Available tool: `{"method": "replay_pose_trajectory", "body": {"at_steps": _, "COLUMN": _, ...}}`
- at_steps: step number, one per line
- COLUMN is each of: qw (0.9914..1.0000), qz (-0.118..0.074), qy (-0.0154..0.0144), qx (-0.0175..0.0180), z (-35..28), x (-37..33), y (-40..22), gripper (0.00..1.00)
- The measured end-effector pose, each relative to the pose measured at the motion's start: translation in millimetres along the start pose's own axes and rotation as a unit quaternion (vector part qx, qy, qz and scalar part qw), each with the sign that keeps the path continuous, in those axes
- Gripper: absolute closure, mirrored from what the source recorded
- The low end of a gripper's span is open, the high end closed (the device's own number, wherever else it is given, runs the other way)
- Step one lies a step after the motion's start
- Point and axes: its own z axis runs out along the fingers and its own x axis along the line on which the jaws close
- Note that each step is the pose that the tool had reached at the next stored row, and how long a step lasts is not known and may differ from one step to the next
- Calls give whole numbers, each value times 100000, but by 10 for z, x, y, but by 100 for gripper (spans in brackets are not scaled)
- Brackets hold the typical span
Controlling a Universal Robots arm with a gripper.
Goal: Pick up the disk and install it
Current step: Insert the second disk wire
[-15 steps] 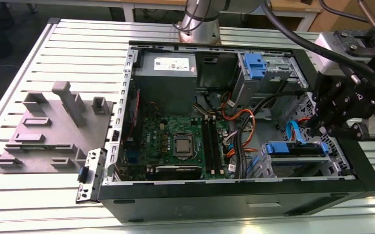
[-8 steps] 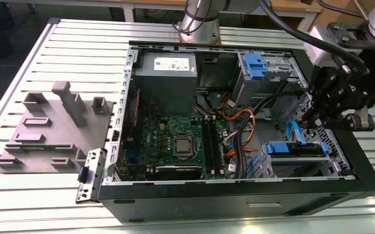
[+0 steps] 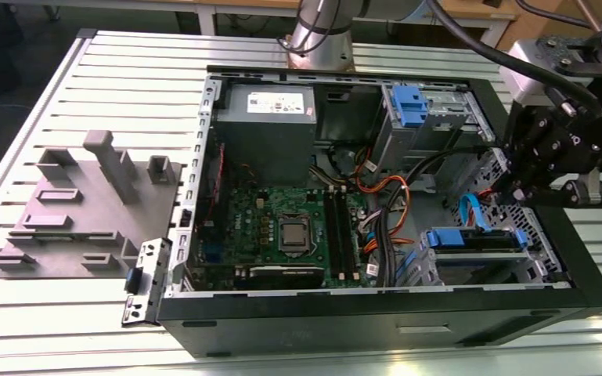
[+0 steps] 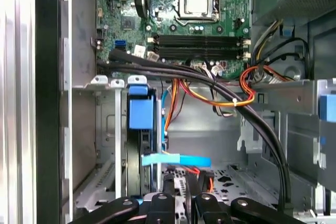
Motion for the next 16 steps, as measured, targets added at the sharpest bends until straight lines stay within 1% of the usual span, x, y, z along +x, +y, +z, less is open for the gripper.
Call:
{"method": "replay_pose_trajectory", "body": {"at_steps": 4, "qw": 100000, "qz": -91, "qy": -124, "qx": -35, "z": 5, "x": -6, "y": -72, "gripper": 76}}
{"method": "replay_pose_trajectory", "body": {"at_steps": 6, "qw": 100000, "qz": -147, "qy": -131, "qx": -55, "z": 6, "x": -9, "y": -94, "gripper": 76}}
{"method": "replay_pose_trajectory", "body": {"at_steps": 9, "qw": 100000, "qz": -158, "qy": -128, "qx": -63, "z": 8, "x": -17, "y": -102, "gripper": 76}}
{"method": "replay_pose_trajectory", "body": {"at_steps": 13, "qw": 100000, "qz": -210, "qy": -141, "qx": -65, "z": 16, "x": -71, "y": -112, "gripper": 76}}
{"method": "replay_pose_trajectory", "body": {"at_steps": 16, "qw": 99999, "qz": -256, "qy": -176, "qx": -70, "z": 20, "x": -88, "y": -123, "gripper": 76}}
